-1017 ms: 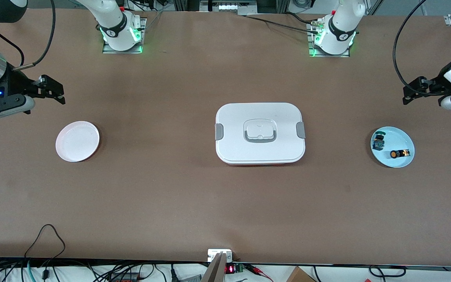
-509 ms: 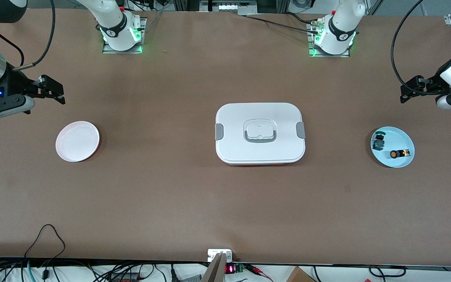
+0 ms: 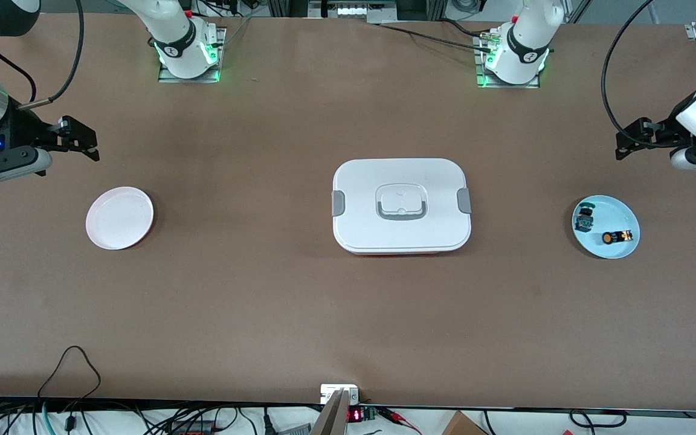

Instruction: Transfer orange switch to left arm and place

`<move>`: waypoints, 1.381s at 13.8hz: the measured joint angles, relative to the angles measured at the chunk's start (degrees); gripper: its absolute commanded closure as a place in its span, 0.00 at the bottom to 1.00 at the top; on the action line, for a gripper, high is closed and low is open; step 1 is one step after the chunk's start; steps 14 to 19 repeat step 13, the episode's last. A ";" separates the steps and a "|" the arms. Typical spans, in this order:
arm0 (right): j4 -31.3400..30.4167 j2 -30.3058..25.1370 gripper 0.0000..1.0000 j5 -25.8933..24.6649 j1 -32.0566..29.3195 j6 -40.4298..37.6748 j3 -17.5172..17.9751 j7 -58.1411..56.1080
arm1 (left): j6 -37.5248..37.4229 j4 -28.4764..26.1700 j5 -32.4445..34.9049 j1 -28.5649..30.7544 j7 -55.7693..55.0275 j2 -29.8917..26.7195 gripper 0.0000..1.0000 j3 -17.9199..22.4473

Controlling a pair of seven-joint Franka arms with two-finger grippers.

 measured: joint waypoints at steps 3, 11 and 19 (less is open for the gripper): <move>-0.01 0.00 0.00 0.00 -0.02 0.00 -0.01 0.00 | 0.00 0.02 0.00 0.00 0.00 0.03 0.00 0.00; -0.01 0.00 0.00 0.00 -0.03 0.00 -0.02 0.00 | -0.35 0.02 0.00 0.00 0.00 0.03 0.00 0.00; -0.02 0.00 0.00 0.01 -0.04 0.00 -0.02 0.00 | -0.57 0.02 0.00 0.00 0.00 0.04 0.00 0.01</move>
